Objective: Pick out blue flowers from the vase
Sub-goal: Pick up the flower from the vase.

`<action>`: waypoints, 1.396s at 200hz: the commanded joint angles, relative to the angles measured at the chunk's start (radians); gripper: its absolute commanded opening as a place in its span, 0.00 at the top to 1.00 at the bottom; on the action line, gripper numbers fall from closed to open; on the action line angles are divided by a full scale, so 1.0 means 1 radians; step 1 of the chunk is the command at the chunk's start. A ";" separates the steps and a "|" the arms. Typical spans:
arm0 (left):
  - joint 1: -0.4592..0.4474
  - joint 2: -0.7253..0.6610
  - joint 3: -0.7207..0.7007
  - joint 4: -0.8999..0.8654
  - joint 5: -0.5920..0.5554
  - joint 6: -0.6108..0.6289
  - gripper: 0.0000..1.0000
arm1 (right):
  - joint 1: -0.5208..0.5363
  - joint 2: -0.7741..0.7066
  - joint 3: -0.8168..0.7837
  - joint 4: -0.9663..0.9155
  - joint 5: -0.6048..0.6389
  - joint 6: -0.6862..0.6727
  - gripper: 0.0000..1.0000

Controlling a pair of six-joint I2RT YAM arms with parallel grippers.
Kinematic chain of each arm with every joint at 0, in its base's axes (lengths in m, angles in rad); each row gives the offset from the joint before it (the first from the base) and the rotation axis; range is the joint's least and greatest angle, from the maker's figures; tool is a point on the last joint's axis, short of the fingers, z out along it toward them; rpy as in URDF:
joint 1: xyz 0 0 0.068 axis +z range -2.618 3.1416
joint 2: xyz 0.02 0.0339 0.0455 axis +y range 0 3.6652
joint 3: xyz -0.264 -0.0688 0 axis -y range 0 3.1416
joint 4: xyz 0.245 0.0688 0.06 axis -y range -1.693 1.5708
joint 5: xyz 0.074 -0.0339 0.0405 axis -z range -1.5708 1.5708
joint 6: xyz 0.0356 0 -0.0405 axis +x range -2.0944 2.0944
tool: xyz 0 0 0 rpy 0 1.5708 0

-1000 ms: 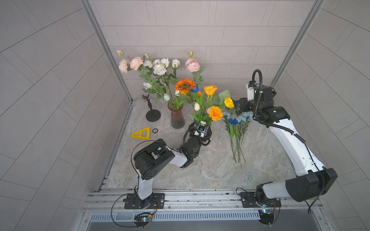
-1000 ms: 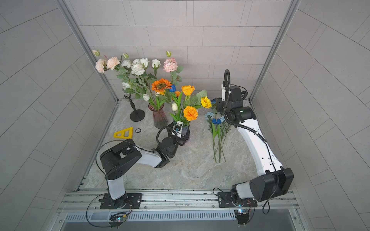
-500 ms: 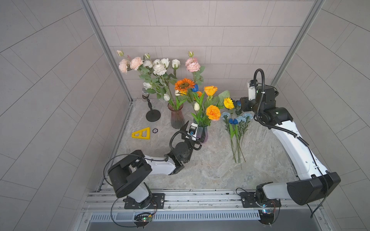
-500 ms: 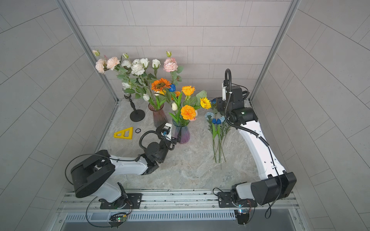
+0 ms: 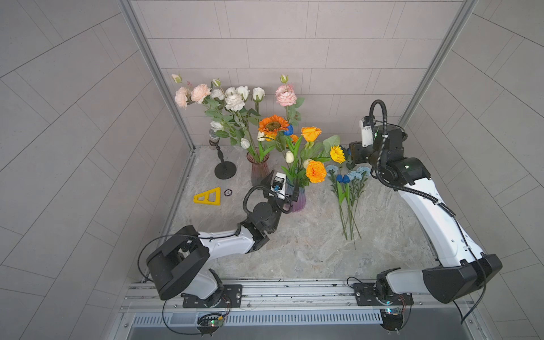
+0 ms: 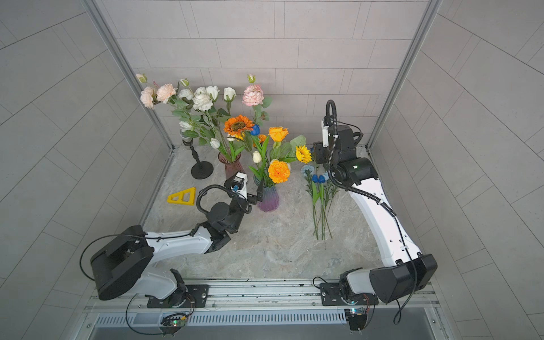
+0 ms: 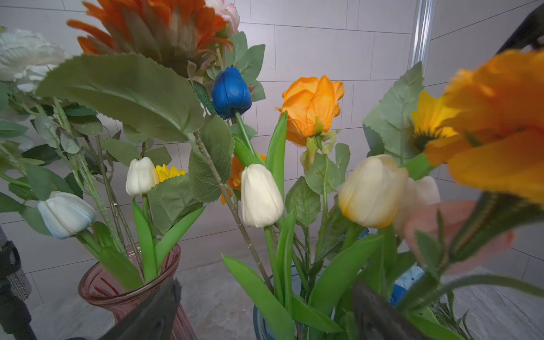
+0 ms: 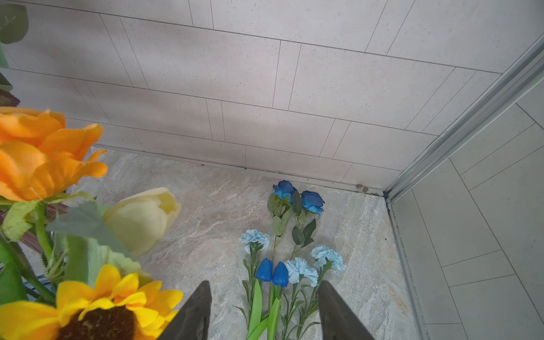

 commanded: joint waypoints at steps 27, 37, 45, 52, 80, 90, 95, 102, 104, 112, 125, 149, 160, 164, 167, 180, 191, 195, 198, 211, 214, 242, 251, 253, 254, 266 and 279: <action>0.097 0.038 0.082 -0.038 0.059 -0.109 0.06 | 0.074 -0.019 0.114 -0.042 0.002 -0.051 0.42; 0.106 0.052 0.101 -0.053 0.073 -0.119 0.06 | 0.088 -0.016 0.131 -0.046 -0.011 -0.051 0.42; 0.112 0.064 0.115 -0.060 0.083 -0.126 0.06 | 0.104 -0.013 0.146 -0.049 -0.024 -0.050 0.42; 0.117 0.074 0.125 -0.062 0.092 -0.133 0.06 | 0.116 -0.008 0.157 -0.054 -0.030 -0.053 0.42; 0.123 0.103 0.156 -0.072 0.128 -0.158 0.06 | 0.164 0.012 0.194 -0.063 -0.021 -0.064 0.42; 0.123 0.112 0.163 -0.081 0.136 -0.166 0.05 | 0.172 0.019 0.202 -0.065 -0.021 -0.064 0.42; 0.123 0.114 0.168 -0.087 0.139 -0.170 0.06 | 0.176 0.022 0.206 -0.065 -0.022 -0.065 0.42; 0.123 0.122 0.174 -0.094 0.142 -0.173 0.05 | 0.180 0.024 0.211 -0.066 -0.024 -0.066 0.42; 0.123 0.125 0.175 -0.095 0.143 -0.175 0.05 | 0.182 0.025 0.212 -0.066 -0.024 -0.066 0.42; 0.125 0.138 0.182 -0.092 0.145 -0.179 0.06 | 0.190 0.026 0.215 -0.065 -0.026 -0.066 0.42; 0.131 0.168 0.191 -0.069 0.151 -0.194 0.06 | 0.203 0.028 0.220 -0.064 -0.027 -0.073 0.42; 0.149 0.207 0.211 -0.051 0.146 -0.223 0.06 | 0.223 0.036 0.239 -0.077 -0.031 -0.083 0.42; 0.155 0.215 0.218 -0.050 0.144 -0.229 0.06 | 0.231 0.038 0.244 -0.082 -0.045 -0.088 0.42; 0.156 0.216 0.219 -0.050 0.144 -0.229 0.06 | 0.232 0.040 0.245 -0.084 -0.052 -0.089 0.42; 0.156 0.218 0.221 -0.050 0.142 -0.228 0.06 | 0.233 0.041 0.246 -0.086 -0.056 -0.089 0.42; 0.156 0.219 0.222 -0.050 0.138 -0.223 0.06 | 0.237 0.050 0.255 -0.101 -0.072 -0.094 0.42; 0.156 0.213 0.221 -0.051 0.133 -0.220 0.06 | 0.242 0.061 0.267 -0.114 -0.082 -0.101 0.42; 0.156 0.211 0.221 -0.054 0.132 -0.220 0.06 | 0.242 0.065 0.270 -0.117 -0.087 -0.103 0.42; 0.156 0.207 0.221 -0.056 0.130 -0.218 0.06 | 0.243 0.067 0.272 -0.119 -0.089 -0.104 0.42; 0.156 0.198 0.223 -0.074 0.118 -0.218 0.06 | 0.245 0.074 0.275 -0.118 -0.099 -0.106 0.42; 0.156 0.195 0.225 -0.081 0.114 -0.218 0.06 | 0.245 0.074 0.274 -0.117 -0.102 -0.106 0.42; 0.156 0.159 0.232 -0.141 0.080 -0.246 0.07 | 0.250 0.081 0.277 -0.109 -0.113 -0.103 0.42; 0.156 0.146 0.229 -0.153 0.076 -0.258 0.08 | 0.253 0.083 0.277 -0.109 -0.113 -0.104 0.42; 0.156 0.143 0.228 -0.155 0.073 -0.262 0.08 | 0.254 0.084 0.277 -0.109 -0.113 -0.104 0.42; 0.156 0.143 0.228 -0.155 0.073 -0.264 0.08 | 0.255 0.084 0.278 -0.109 -0.113 -0.104 0.42; 0.156 0.124 0.212 -0.146 0.076 -0.273 0.08 | 0.256 0.084 0.275 -0.110 -0.112 -0.103 0.42; 0.156 0.108 0.197 -0.139 0.075 -0.280 0.08 | 0.257 0.086 0.270 -0.106 -0.112 -0.101 0.42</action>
